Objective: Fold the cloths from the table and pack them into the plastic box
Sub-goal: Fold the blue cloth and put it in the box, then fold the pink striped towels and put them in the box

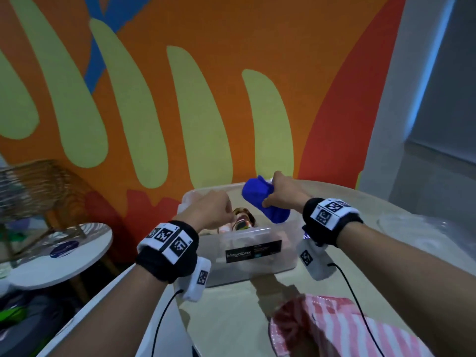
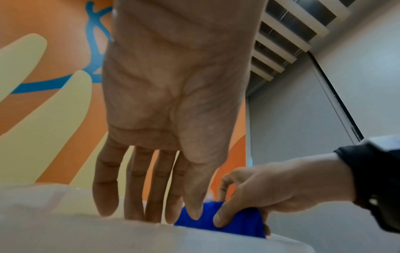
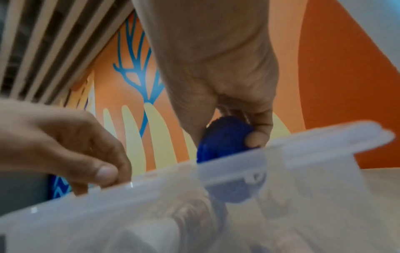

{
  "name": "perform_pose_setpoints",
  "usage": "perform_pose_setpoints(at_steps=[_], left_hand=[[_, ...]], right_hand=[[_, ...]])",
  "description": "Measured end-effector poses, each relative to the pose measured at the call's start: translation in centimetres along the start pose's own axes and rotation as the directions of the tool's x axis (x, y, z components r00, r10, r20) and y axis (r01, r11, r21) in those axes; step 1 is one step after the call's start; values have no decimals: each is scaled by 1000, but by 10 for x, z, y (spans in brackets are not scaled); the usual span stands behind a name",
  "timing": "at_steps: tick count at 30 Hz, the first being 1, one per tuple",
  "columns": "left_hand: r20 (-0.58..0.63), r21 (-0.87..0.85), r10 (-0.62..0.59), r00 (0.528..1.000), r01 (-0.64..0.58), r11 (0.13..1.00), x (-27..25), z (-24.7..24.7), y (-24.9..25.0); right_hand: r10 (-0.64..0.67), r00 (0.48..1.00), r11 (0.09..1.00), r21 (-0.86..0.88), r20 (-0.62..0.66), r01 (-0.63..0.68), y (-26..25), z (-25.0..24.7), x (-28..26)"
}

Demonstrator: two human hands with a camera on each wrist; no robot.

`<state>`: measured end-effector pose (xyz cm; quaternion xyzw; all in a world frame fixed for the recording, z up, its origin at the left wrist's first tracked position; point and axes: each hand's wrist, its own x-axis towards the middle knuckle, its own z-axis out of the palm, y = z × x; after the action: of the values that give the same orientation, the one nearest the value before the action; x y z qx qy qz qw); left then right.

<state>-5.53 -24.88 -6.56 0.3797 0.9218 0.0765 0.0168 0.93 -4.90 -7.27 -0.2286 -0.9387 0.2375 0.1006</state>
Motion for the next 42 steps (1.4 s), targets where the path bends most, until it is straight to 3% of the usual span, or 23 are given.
perform_pose_setpoints(at_steps=[4, 8, 10, 16, 19, 21, 24, 26, 27, 29, 31, 32, 34, 36, 39, 42], left_hand=[[30, -53, 32, 999, -31, 998, 3, 10, -6], [84, -149, 57, 995, -44, 988, 11, 18, -3], [100, -138, 70, 992, -56, 989, 16, 20, 2], [145, -138, 63, 988, -43, 989, 28, 20, 23], [149, -150, 69, 986, -46, 988, 31, 21, 34], [109, -178, 81, 991, -61, 982, 27, 19, 43], [-115, -209, 143, 983, -165, 964, 9, 19, 69], [-239, -214, 198, 951, -251, 944, -10, 26, 95], [-239, -204, 235, 942, -285, 937, -20, 33, 108], [-97, -193, 321, 942, -334, 923, -34, 58, 131], [106, -171, 379, 919, -359, 917, -40, 95, 148], [189, -151, 378, 906, -353, 923, -40, 115, 153], [311, -89, 324, 893, -312, 946, -37, 151, 156], [351, -31, 240, 905, -245, 969, -33, 177, 153], [303, -62, 204, 931, -194, 979, -25, 198, 145], [205, -171, 293, 934, -261, 950, -16, 192, 148]], right_hand=[[44, 999, 978, -204, 24, -38, -1, 22, 9], [153, 939, 930, -367, 307, -32, 7, 37, 9], [178, 910, 895, -446, 375, 8, 6, 33, 7], [151, 859, 921, -386, 489, 57, 15, 10, 12], [65, 882, 941, -323, 467, 102, 21, -4, 2], [-66, 918, 952, -251, 390, 175, 21, -19, -10], [-258, 956, 949, -147, 142, 278, 19, -45, -50], [-282, 959, 951, -128, 13, 281, 28, -58, -84], [-257, 966, 957, -130, 32, 259, 38, -61, -99], [-147, 955, 967, -166, 256, 193, 66, -57, -122], [34, 863, 961, -255, 504, 111, 100, -37, -137], [119, 814, 947, -312, 569, 80, 118, -23, -142], [226, 780, 913, -405, 583, 39, 151, 4, -151], [232, 831, 903, -430, 505, 9, 178, 26, -157], [167, 892, 943, -333, 420, -20, 195, 45, -162], [75, 915, 994, -104, 396, -36, 197, 45, -160]])
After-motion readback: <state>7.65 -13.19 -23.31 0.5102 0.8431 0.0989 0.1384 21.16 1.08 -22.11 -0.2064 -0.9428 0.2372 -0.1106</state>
